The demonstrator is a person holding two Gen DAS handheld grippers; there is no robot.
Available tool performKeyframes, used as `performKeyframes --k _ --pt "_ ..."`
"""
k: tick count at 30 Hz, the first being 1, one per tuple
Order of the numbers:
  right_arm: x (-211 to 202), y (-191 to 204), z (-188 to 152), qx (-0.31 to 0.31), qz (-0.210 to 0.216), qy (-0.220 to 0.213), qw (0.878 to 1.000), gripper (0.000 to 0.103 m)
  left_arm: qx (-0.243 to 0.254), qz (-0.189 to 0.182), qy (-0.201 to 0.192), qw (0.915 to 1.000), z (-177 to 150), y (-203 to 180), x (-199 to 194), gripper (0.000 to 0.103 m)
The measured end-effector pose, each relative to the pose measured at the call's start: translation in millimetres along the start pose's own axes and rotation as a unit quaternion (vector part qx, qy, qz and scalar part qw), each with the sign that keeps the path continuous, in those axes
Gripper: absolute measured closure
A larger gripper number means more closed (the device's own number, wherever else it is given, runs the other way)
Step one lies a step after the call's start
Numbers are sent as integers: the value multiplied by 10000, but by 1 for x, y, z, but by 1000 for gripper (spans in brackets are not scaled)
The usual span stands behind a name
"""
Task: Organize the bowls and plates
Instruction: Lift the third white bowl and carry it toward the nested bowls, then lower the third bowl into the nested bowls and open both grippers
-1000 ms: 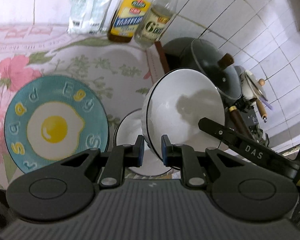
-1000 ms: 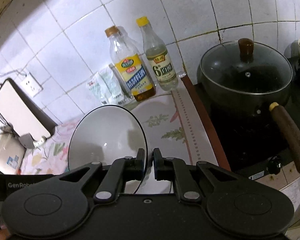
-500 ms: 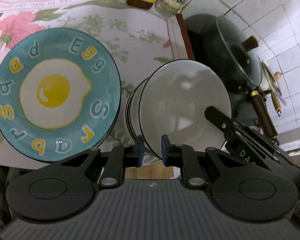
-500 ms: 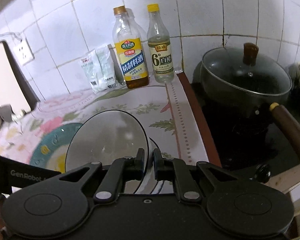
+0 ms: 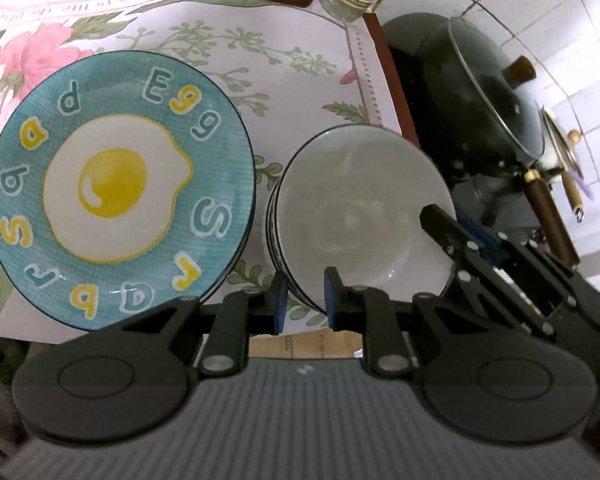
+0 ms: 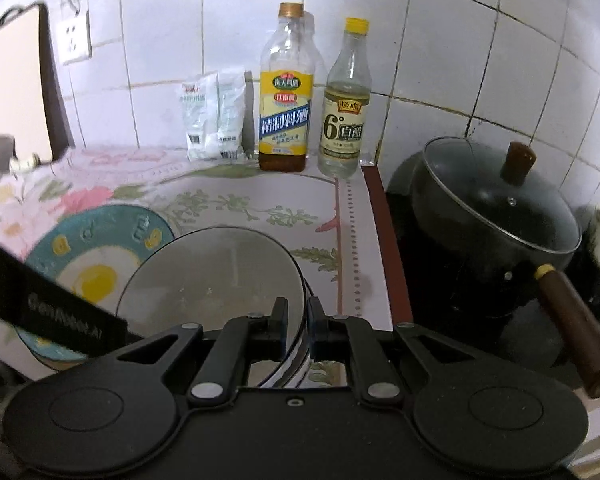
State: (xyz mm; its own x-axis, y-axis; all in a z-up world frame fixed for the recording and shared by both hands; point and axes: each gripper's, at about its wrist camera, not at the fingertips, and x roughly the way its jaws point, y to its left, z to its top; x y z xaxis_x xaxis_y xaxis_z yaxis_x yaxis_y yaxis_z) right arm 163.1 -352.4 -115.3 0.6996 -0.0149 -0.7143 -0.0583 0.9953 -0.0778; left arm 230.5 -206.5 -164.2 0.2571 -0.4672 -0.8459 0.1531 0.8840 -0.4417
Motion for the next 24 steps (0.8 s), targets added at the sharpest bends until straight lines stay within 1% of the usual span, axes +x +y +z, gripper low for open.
performKeyframes --k 4,7,11,15,17,24 --pt "0 0 1 -63 -55 -76 9999 90 -12 -58 6 10000 1 1 1 83" --pt "1 0 0 -101 -93 -42 9999 89 -24 -117 -33 9999 1 2 -1 82" --pt "-3 -6 -1 134 50 -75 9999 88 -5 -270 -104 9996 -1 4 -7 80" --pt "-12 -10 -3 275 191 -151 9993 87 144 -338 -227 9991 -4 1 -19 77" --pt "-15 -12 -2 314 213 -169 9991 87 188 -386 -308 9986 -5 0 -25 73" --pt "-32 -15 1 403 256 -322 9983 84 448 -496 -566 9962 -18 -4 -46 72"
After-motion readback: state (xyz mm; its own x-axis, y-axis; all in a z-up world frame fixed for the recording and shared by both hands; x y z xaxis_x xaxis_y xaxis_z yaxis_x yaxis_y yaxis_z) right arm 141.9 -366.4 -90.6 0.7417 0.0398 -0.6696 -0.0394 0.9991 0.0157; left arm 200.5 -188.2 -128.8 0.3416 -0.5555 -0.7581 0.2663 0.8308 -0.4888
